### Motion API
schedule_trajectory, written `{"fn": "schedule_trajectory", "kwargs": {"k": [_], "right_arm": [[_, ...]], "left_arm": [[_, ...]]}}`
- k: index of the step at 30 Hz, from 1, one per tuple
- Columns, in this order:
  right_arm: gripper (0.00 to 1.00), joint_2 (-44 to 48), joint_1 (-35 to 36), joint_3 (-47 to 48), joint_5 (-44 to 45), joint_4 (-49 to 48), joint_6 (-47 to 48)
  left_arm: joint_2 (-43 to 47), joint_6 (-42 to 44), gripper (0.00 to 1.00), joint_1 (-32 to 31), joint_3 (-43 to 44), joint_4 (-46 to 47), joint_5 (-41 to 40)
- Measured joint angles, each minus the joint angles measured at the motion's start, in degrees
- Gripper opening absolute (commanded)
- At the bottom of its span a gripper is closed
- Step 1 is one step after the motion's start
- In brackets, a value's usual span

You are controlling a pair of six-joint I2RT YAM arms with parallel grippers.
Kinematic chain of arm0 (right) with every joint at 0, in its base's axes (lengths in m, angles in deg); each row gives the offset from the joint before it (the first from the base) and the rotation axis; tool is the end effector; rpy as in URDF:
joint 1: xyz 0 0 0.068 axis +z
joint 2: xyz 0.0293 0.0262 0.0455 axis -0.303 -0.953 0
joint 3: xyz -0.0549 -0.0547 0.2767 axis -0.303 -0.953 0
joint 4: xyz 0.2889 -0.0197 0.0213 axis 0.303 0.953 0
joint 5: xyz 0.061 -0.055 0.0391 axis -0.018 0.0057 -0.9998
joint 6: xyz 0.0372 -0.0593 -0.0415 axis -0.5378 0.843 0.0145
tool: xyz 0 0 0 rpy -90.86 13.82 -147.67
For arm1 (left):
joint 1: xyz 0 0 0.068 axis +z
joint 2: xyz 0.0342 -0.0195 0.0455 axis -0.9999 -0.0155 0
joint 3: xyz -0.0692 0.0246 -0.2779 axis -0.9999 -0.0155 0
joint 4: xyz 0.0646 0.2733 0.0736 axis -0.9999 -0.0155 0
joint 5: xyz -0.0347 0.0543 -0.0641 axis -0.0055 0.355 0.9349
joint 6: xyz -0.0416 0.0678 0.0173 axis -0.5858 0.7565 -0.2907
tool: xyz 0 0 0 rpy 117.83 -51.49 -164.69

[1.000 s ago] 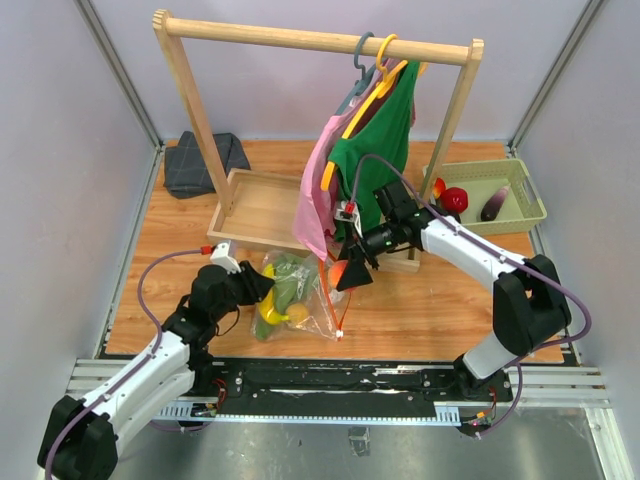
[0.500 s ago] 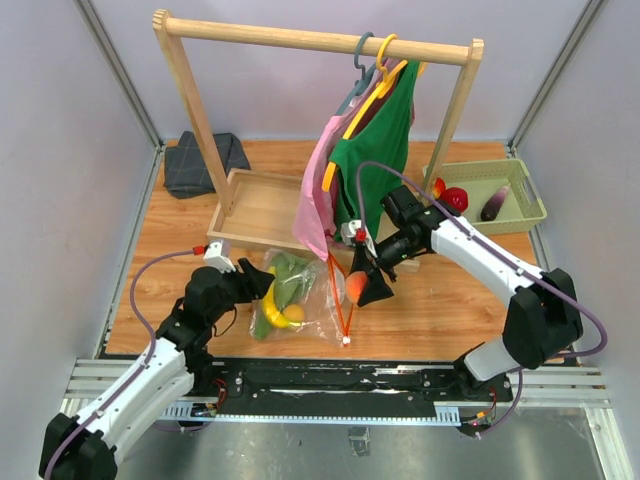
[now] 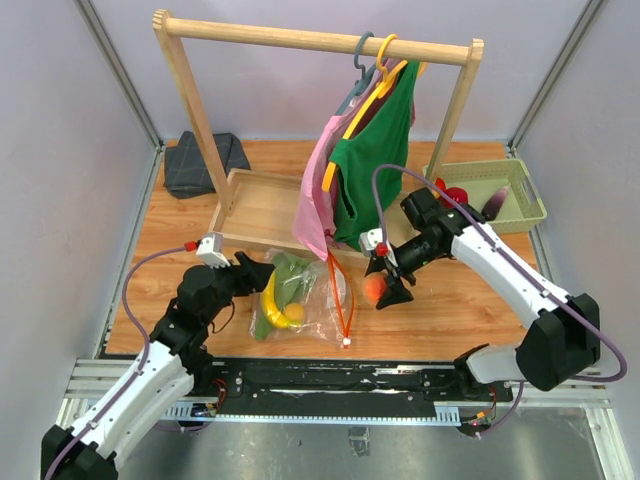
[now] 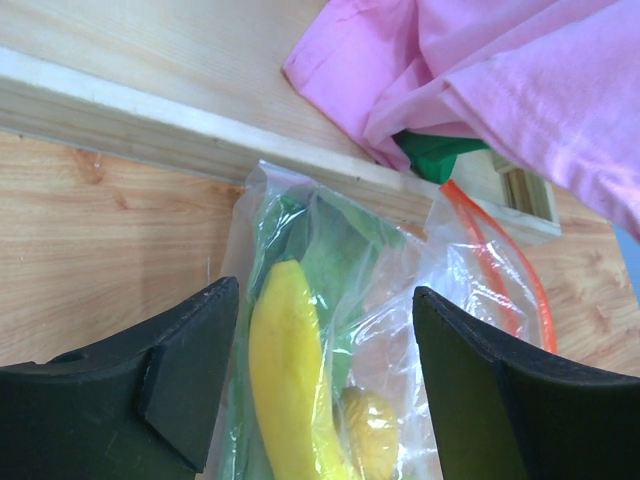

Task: Open the zip-top bag and remove the fake food
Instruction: Place the fake fruit in the bin.

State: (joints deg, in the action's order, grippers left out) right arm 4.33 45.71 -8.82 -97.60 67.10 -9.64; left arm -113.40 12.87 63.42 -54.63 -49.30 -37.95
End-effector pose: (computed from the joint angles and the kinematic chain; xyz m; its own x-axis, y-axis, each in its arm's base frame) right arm 0.2180 0.1838 0.2793 0.0871 -0.5049 -0.8587 -0.9622 -0.2660 0.0588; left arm 0.1776 -0.0814 0.1907 -0.4319 -0.4209 -0.7977 0.1749 0.8286 -0.5319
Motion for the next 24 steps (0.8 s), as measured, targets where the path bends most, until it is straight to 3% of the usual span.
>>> {"fn": "schedule_trajectory", "kwargs": {"k": [7, 24], "right_arm": [[0.15, 2.8, -6.3, -1.0, 0.4, 3.0, 3.4], [0.15, 2.9, -30.4, -0.5, -2.1, 13.5, 13.7]], "left_arm": [[0.0, 0.0, 0.75, 0.0, 2.4, 1.1, 0.3], [0.7, -0.2, 0.76, 0.0, 2.4, 3.6, 0.6]]}}
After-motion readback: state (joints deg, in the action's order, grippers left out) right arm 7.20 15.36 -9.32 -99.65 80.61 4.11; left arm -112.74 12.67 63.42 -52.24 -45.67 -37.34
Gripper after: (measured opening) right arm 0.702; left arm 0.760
